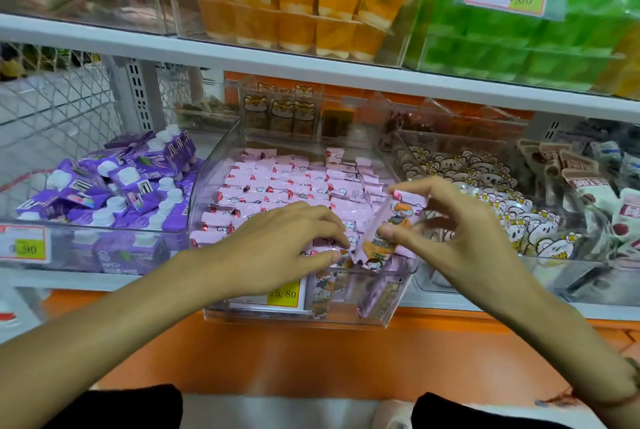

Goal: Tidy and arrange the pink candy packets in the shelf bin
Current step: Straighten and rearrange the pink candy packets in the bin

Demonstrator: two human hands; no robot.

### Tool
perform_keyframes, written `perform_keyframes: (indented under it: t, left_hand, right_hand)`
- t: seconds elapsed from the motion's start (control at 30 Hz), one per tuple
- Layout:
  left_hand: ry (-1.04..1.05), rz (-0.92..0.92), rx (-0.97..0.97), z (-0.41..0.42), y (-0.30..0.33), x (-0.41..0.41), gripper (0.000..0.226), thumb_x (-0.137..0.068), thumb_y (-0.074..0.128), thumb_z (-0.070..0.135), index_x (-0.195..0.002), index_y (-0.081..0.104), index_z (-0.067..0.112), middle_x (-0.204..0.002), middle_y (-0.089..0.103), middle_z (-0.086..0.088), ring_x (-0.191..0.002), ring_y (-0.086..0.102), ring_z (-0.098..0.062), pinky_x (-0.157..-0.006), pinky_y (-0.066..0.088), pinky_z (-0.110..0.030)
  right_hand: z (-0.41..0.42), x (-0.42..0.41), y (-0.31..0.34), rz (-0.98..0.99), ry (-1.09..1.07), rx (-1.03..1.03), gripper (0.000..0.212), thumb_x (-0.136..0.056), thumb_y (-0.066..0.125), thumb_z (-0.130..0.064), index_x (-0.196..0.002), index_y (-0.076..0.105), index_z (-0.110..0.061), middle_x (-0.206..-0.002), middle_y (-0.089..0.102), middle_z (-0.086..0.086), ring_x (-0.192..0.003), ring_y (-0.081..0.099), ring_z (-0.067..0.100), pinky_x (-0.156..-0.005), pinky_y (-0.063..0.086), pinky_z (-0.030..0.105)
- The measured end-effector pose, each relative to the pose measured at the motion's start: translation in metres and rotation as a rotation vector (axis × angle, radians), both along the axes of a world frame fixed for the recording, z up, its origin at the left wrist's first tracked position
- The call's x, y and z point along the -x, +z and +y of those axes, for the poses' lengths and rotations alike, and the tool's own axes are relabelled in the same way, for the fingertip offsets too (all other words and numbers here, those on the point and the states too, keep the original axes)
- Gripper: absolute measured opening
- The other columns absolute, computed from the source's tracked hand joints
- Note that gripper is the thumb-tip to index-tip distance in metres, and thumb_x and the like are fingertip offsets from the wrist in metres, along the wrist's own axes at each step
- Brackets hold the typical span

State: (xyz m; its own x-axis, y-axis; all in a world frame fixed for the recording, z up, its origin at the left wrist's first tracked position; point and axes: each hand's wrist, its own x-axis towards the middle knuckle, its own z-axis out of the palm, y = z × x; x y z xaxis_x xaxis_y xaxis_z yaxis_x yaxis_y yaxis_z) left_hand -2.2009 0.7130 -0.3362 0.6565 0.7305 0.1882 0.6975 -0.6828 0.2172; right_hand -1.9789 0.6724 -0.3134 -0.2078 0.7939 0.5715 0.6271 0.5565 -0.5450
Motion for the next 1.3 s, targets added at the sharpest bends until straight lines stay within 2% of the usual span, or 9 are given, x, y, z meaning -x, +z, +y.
perform_keyframes:
  t: [0.1, 0.23, 0.37, 0.5, 0.67, 0.77, 0.9, 1.13, 1.3]
  left_hand:
    - [0.009, -0.021, -0.001, 0.002, 0.0, 0.0, 0.028, -0.095, 0.044, 0.049, -0.119, 0.055, 0.042, -0.128, 0.046, 0.027, -0.114, 0.037, 0.003, -0.082, 0.033, -0.023]
    - [0.007, -0.035, 0.018, 0.002, 0.001, -0.001, 0.026, -0.094, 0.046, 0.048, -0.116, 0.057, 0.042, -0.125, 0.049, 0.026, -0.113, 0.039, 0.001, -0.086, 0.038, -0.027]
    - [0.004, -0.051, 0.026, 0.003, 0.002, 0.002, 0.025, -0.093, 0.047, 0.048, -0.115, 0.057, 0.042, -0.125, 0.049, 0.026, -0.113, 0.04, 0.002, -0.09, 0.04, -0.028]
    - [0.01, -0.075, 0.014, 0.003, 0.0, 0.002, 0.025, -0.093, 0.048, 0.047, -0.116, 0.057, 0.042, -0.126, 0.05, 0.026, -0.114, 0.039, 0.005, -0.09, 0.038, -0.025]
    - [0.067, -0.186, -0.04, 0.0, -0.007, -0.003, 0.032, -0.091, 0.046, 0.055, -0.119, 0.054, 0.041, -0.118, 0.054, 0.025, -0.11, 0.043, 0.001, -0.086, 0.043, -0.028]
    - [0.179, -0.292, -0.047, -0.001, -0.009, -0.013, 0.047, -0.084, 0.042, 0.068, -0.121, 0.054, 0.041, -0.116, 0.055, 0.025, -0.106, 0.045, 0.0, -0.079, 0.04, -0.026]
    - [0.206, -0.196, -0.057, 0.001, -0.011, -0.025, 0.053, -0.084, 0.041, 0.069, -0.127, 0.051, 0.041, -0.118, 0.053, 0.02, -0.109, 0.04, -0.004, -0.078, 0.039, -0.027]
    - [0.209, -0.096, -0.043, 0.005, -0.012, -0.026, 0.055, -0.083, 0.045, 0.069, -0.129, 0.052, 0.04, -0.12, 0.049, 0.019, -0.108, 0.037, -0.007, -0.078, 0.036, -0.027]
    - [0.226, -0.109, -0.055, 0.005, -0.012, -0.027, 0.056, -0.082, 0.047, 0.069, -0.129, 0.052, 0.039, -0.123, 0.049, 0.017, -0.11, 0.038, -0.008, -0.077, 0.033, -0.025]
  right_hand:
    - [0.004, -0.001, -0.001, -0.192, 0.012, -0.11, 0.035, -0.076, 0.071, -0.036, -0.109, 0.064, -0.025, -0.106, 0.06, -0.006, -0.088, 0.059, 0.007, -0.075, 0.051, 0.027]
    - [0.005, 0.003, -0.01, -0.519, -0.035, -0.027, 0.033, -0.083, 0.068, -0.037, -0.113, 0.066, -0.025, -0.112, 0.055, -0.007, -0.099, 0.056, 0.015, -0.076, 0.05, 0.037]
    - [0.003, 0.008, -0.013, -0.728, -0.001, -0.048, 0.026, -0.093, 0.049, -0.043, -0.102, 0.07, -0.031, -0.089, 0.06, -0.01, -0.091, 0.047, 0.014, -0.078, 0.042, 0.035]
    - [0.002, 0.009, -0.011, -0.733, 0.008, 0.009, 0.031, -0.094, 0.042, -0.043, -0.094, 0.071, -0.032, -0.074, 0.054, -0.015, -0.081, 0.042, 0.008, -0.074, 0.038, 0.029]
    - [0.005, 0.005, -0.004, -0.539, -0.125, -0.091, 0.014, -0.09, 0.059, -0.033, -0.095, 0.072, -0.027, -0.084, 0.066, -0.011, -0.09, 0.053, 0.012, -0.064, 0.04, 0.027]
    - [0.014, 0.007, 0.002, -0.64, -0.248, -0.117, 0.025, -0.085, 0.064, -0.04, -0.104, 0.07, -0.024, -0.095, 0.064, -0.004, -0.094, 0.052, 0.02, -0.072, 0.04, 0.031]
    - [0.024, 0.015, -0.001, -0.746, -0.228, 0.013, 0.035, -0.086, 0.056, -0.051, -0.113, 0.066, -0.031, -0.104, 0.061, -0.009, -0.102, 0.05, 0.015, -0.082, 0.035, 0.031]
    - [0.027, 0.015, 0.003, -0.681, -0.251, -0.01, 0.018, -0.088, 0.056, -0.047, -0.085, 0.069, -0.035, -0.088, 0.063, -0.013, -0.091, 0.051, 0.013, -0.071, 0.016, 0.032]
    - [0.027, 0.022, -0.009, -0.828, -0.268, -0.181, 0.021, -0.095, 0.047, -0.029, -0.093, 0.064, -0.018, -0.096, 0.061, 0.0, -0.091, 0.05, 0.023, -0.075, 0.032, 0.036]
